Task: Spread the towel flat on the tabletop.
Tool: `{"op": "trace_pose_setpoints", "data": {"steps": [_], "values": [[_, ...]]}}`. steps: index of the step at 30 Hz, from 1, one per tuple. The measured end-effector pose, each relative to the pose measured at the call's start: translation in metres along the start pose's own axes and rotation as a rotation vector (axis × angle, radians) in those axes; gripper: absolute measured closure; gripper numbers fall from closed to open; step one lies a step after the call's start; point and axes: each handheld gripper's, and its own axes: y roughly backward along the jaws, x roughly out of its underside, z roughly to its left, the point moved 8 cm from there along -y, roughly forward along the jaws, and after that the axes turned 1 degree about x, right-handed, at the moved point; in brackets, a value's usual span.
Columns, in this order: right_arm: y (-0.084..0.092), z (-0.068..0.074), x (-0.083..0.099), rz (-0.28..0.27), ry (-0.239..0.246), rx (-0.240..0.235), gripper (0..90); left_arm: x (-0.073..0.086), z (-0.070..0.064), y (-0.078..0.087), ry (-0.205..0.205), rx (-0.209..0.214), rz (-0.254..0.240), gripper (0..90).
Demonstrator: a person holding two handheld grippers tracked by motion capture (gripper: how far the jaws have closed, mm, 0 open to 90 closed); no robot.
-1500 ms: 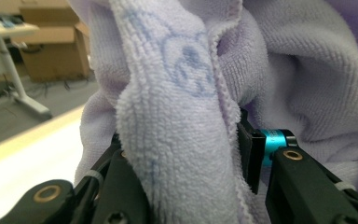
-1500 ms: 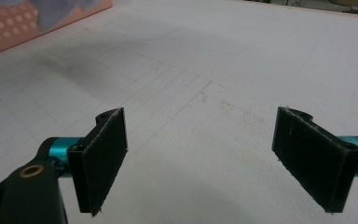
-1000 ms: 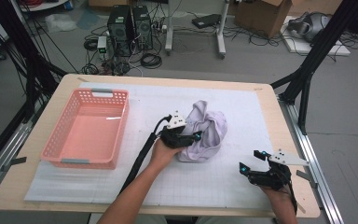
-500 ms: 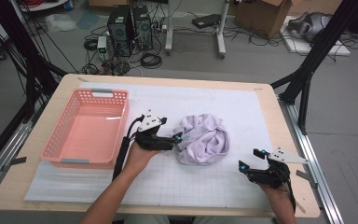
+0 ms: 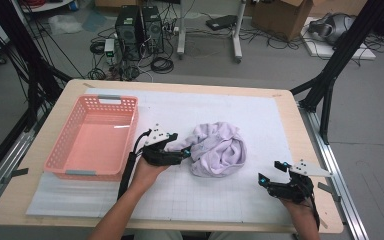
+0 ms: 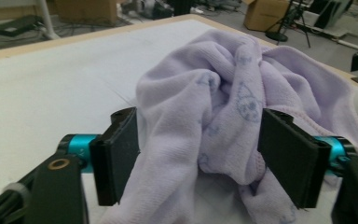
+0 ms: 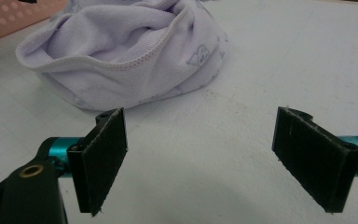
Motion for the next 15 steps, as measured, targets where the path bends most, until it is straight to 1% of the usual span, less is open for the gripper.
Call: {"op": "trace_pose_setpoints", "data": {"steps": [1, 4, 5, 6, 8, 9, 10, 11, 12, 13, 15], "values": [[0.0, 0.0, 0.0, 0.002, 0.001, 0.002, 16.9, 0.001, -0.001, -0.001, -0.005, 0.009, 0.007, 32.5], [-0.002, -0.001, -0.001, 0.002, -0.003, 0.005, 16.9, 0.003, -0.004, -0.008, -0.031, 0.015, 0.036, 35.2], [-0.004, -0.001, -0.002, 0.001, -0.003, 0.004, 16.8, 0.003, -0.004, -0.008, -0.031, 0.015, 0.036, 37.0], [-0.005, -0.001, -0.003, 0.001, 0.0, 0.004, 16.9, 0.002, -0.006, -0.013, -0.027, 0.027, 0.046, 37.8], [-0.008, -0.001, -0.004, 0.004, 0.003, 0.01, 16.9, -0.001, -0.01, -0.021, -0.037, 0.039, 0.055, 38.8], [-0.009, -0.002, -0.005, 0.004, 0.007, 0.013, 17.0, -0.001, -0.01, -0.021, -0.037, 0.039, 0.055, 38.8], [-0.01, -0.002, -0.005, 0.007, 0.001, 0.017, 17.6, -0.002, -0.012, -0.025, -0.038, 0.047, 0.06, 38.8], [-0.012, -0.004, -0.006, 0.01, 0.004, 0.023, 18.2, -0.002, -0.016, -0.032, -0.049, 0.058, 0.071, 38.8], [-0.014, -0.005, -0.006, 0.007, 0.004, 0.024, 18.9, -0.001, -0.022, -0.041, -0.059, 0.059, 0.092, 38.9], [-0.016, -0.006, -0.007, 0.006, -0.001, 0.018, 20.4, 0.0, -0.025, -0.046, -0.061, 0.059, 0.103, 39.0], [-0.02, -0.007, -0.009, 0.004, -0.018, -0.004, 22.8, 0.0, -0.03, -0.053, -0.073, 0.053, 0.108, 38.9]]}}
